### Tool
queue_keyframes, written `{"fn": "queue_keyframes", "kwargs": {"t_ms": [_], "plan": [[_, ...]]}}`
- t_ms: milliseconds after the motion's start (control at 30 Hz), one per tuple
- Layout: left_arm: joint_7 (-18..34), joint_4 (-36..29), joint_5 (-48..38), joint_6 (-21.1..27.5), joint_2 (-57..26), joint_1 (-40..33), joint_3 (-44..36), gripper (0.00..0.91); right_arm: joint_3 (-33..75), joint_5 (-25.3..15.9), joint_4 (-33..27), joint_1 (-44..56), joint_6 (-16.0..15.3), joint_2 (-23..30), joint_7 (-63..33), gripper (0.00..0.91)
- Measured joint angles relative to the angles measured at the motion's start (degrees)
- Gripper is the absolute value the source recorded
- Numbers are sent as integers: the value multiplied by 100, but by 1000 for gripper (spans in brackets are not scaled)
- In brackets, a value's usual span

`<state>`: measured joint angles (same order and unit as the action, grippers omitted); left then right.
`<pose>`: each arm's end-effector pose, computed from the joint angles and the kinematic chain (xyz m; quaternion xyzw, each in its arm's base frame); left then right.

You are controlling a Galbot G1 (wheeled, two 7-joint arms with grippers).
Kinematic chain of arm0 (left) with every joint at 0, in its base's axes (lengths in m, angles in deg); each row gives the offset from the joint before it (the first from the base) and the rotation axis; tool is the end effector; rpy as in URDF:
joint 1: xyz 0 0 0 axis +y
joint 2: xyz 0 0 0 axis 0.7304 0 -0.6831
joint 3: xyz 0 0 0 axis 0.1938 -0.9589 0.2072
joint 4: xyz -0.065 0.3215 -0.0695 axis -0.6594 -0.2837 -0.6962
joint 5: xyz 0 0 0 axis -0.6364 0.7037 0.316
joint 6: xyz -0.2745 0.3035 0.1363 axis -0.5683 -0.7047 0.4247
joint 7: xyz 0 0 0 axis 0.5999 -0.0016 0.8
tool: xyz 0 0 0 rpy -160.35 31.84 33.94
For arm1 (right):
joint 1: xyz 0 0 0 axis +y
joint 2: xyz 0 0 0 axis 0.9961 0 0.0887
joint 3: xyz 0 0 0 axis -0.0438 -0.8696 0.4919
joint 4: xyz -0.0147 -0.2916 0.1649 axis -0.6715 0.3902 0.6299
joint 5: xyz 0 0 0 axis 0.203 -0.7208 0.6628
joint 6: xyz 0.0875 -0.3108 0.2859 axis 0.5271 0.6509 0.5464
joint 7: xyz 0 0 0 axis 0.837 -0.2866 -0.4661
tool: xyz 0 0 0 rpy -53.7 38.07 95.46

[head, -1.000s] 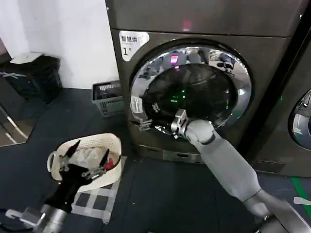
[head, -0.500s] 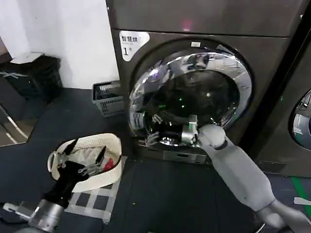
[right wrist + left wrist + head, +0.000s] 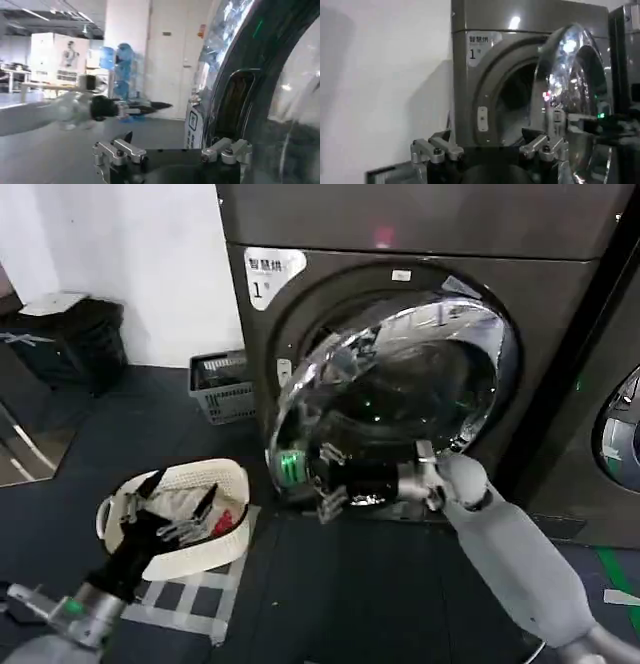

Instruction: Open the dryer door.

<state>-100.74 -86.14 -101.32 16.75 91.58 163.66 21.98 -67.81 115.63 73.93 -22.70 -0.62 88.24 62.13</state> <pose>0.2647 0.1358 -0.1667 0.1843 0.9802 -0.0157 0.0709 0.5060 0.0220 -0.1604 -0.7503 0.6575 -0.0294 0.0631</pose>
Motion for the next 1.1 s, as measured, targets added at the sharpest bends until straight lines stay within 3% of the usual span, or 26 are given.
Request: {"fn": "queue_keyframes", "kwargs": {"t_ms": [367,600,867,1100], "plan": [[80,620,-1652,398,-1077,-892,-391,907,481,-43,303,640,11,-278,780,907],[-117,1017,-1945,338,-1795,-1592,-946,907,863,-36,526,1113,16,-474,1034,907],[-208,1367,-2531,181,-2507,-2316,-2010,907,1525,-20,423,1631,46,-731,1259,907],[-241,1760,-2434,91,-2782,-3188,-3229,907,2497,-75,183,2135,107,-875,1364,907]]}}
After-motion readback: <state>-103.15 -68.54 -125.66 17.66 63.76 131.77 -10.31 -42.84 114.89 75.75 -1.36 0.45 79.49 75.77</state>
